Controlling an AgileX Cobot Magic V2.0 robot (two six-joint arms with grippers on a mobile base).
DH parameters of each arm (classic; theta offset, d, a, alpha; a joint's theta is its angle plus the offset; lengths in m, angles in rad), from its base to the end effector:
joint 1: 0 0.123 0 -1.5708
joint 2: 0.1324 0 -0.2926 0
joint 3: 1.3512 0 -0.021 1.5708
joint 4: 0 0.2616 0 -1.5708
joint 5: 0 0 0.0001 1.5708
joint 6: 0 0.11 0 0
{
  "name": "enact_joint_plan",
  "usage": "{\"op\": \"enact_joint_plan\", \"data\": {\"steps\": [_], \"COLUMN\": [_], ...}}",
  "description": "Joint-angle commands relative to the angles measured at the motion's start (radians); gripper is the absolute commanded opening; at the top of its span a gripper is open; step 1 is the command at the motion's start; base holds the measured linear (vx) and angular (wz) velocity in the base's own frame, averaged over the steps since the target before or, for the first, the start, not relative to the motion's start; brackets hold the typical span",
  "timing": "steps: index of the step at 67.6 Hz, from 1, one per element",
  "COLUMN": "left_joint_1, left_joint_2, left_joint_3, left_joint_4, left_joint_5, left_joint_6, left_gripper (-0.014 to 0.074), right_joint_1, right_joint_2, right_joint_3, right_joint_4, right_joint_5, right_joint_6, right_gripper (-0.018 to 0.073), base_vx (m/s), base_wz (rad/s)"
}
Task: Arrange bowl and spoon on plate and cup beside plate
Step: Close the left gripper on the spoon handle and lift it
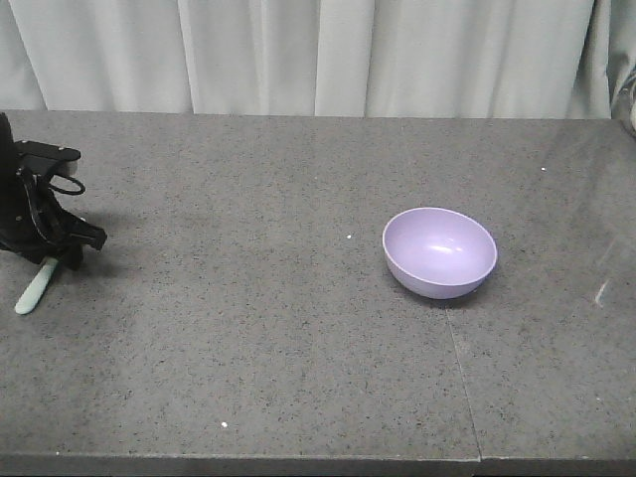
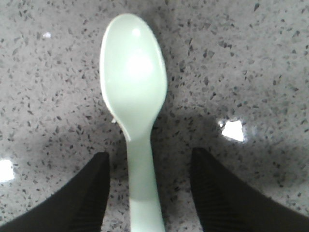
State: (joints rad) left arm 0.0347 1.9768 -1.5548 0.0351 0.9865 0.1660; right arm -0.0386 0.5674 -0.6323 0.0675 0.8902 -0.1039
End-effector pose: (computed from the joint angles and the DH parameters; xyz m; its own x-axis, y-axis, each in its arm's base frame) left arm 0.4307 0.0182 0.2015 -0.9595 0.1510 -0.2377 0.1373 0.9878 0.0734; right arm 0.1130 0.0014 0.2979 -0.6703 -0.0354 -0.7413 -0.0414 0.9991 -0.0103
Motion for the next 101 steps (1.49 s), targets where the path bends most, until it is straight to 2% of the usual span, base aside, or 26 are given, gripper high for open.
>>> {"op": "enact_joint_plan", "data": {"steps": [1,26,43,49,59,71,82,92,101], "left_joint_1": [0.002,0.002,0.002,0.002,-0.010,-0.074,-0.161,-0.244,-0.266], "left_joint_2": [-0.040,-0.042,-0.078,-0.121,-0.227,-0.397,-0.561,-0.691,-0.794], "left_joint_3": [-0.026,-0.026,-0.026,-0.026,-0.004,0.114,0.226,0.314,0.406], "left_joint_4": [-0.002,-0.002,-0.007,-0.035,-0.124,-0.143,-0.144,-0.143,-0.149], "left_joint_5": [-0.018,-0.016,0.024,0.039,0.046,-0.004,-0.067,-0.066,-0.066], "left_joint_6": [-0.003,-0.003,-0.010,-0.010,0.020,0.044,0.053,0.053,0.052], "left_gripper": [0.0316,0.0109,0.0097,0.0098,0.0099,0.0101,0.0101,0.0101,0.0101], "right_joint_1": [0.002,0.002,0.002,0.002,0.002,0.002,0.002,0.002,0.002], "right_joint_2": [0.009,0.009,0.009,0.009,0.009,0.009,0.009,0.009,0.009], "right_joint_3": [-0.032,-0.032,-0.032,-0.032,-0.032,-0.032,-0.032,-0.032,-0.032], "right_joint_4": [0.001,0.001,0.001,0.001,0.002,0.002,0.002,0.003,0.004], "right_joint_5": [-0.055,-0.055,-0.055,-0.055,-0.058,-0.060,-0.060,-0.060,-0.060], "right_joint_6": [-0.009,-0.009,-0.009,-0.009,-0.009,-0.009,-0.009,-0.009,-0.002], "right_gripper": [0.0498,0.0498,0.0498,0.0498,0.0498,0.0498,0.0498,0.0498,0.0498], "base_vx": [0.00,0.00,0.00,0.00,0.00,0.00,0.00,0.00,0.00], "base_wz": [0.00,0.00,0.00,0.00,0.00,0.00,0.00,0.00,0.00]}}
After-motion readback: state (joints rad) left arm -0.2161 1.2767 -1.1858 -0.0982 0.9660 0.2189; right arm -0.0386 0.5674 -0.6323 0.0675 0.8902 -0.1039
